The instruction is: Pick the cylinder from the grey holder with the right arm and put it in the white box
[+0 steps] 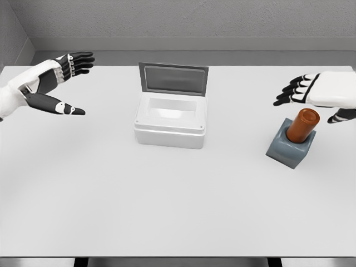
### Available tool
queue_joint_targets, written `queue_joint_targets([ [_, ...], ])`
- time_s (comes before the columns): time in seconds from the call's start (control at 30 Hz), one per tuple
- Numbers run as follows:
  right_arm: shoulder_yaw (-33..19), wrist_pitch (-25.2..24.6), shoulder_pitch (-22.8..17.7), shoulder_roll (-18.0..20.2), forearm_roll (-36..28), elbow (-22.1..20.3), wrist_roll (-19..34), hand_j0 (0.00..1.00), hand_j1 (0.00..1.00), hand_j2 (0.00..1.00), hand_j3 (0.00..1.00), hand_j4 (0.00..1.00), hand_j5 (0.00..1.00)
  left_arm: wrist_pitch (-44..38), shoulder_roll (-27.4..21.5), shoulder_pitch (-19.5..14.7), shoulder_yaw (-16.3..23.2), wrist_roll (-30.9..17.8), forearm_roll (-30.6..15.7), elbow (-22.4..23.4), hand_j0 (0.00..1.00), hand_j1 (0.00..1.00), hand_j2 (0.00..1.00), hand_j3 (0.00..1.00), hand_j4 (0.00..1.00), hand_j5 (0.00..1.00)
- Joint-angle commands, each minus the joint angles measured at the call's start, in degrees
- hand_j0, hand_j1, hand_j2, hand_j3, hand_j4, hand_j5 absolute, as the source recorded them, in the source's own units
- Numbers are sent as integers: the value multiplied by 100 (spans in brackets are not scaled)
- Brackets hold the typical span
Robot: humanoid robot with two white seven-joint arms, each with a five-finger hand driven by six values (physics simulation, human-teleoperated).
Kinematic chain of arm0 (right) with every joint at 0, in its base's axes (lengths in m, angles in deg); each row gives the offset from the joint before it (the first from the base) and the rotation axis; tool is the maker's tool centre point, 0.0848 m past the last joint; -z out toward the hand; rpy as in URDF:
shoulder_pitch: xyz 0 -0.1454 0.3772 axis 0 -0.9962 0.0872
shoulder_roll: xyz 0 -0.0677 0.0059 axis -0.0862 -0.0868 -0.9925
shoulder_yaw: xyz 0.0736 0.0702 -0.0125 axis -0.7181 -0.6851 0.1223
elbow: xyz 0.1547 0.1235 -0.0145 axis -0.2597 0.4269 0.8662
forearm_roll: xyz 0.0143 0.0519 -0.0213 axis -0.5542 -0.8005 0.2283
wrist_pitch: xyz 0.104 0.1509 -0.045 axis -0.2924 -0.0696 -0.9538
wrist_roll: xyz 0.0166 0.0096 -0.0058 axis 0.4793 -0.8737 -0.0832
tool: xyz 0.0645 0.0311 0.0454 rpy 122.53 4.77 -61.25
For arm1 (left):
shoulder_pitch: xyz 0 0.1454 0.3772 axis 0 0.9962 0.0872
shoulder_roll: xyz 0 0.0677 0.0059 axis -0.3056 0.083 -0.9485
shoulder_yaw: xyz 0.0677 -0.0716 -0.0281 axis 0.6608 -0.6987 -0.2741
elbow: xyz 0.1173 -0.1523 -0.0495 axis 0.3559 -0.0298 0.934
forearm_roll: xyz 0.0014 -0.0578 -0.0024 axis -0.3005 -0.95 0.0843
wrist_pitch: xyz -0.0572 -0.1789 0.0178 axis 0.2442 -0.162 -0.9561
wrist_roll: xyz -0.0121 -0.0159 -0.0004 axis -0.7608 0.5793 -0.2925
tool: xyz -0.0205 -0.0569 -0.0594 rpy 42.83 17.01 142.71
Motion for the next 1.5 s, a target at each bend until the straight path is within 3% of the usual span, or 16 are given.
queue_joint_targets([
  [0.0, 21, -14, 0, -80, 141, 22, 17, 99, 99, 99, 99, 99, 99, -32, 5, 0, -11, -1, -31, 124, 100, 100, 100, 100, 100, 100],
  [0.07, 21, -14, 0, -265, 220, 171, 17, 99, 99, 99, 99, 99, 99, -76, 22, -26, -3, -1, -48, 247, 100, 100, 100, 100, 100, 100],
  [0.23, 73, -14, -53, -423, 572, 373, 17, 99, 99, 99, 99, 99, 99, -76, 567, -580, 121, -1, -57, 1214, 100, 100, 100, 100, 100, 100],
  [0.33, 144, -14, -53, -529, 607, 479, 17, 99, 99, 99, 99, 99, 99, -59, 866, -984, 402, -1, -48, 1732, 100, 100, 100, 100, 100, 100],
  [0.47, 223, -14, -53, -546, 678, 452, 17, 99, 99, 99, 99, 99, 99, -41, 1024, -1266, 586, -1, -31, 2146, 100, 100, 100, 100, 100, 100],
  [0.87, 346, -14, -167, -573, 748, 426, 17, 98, 98, 98, 98, 98, 98, -15, 1209, -1433, 727, -1, -13, 2462, 100, 100, 100, 100, 100, 100],
  [1.07, 355, -14, -176, -573, 783, 426, 17, 82, 82, 82, 82, 82, 82, -15, 1209, -1433, 736, -1, -13, 2462, 100, 100, 100, 100, 100, 100],
  [1.43, 355, -14, -176, -529, 862, 435, 17, 64, 64, 64, 64, 64, 64, -23, 1200, -1468, 727, -1, -13, 2471, 100, 100, 100, 100, 100, 100],
  [1.47, 355, -14, -176, -529, 853, 426, 17, 59, 59, 59, 59, 59, 59, -23, 1200, -1468, 727, -1, -13, 2471, 100, 100, 100, 100, 100, 100],
])
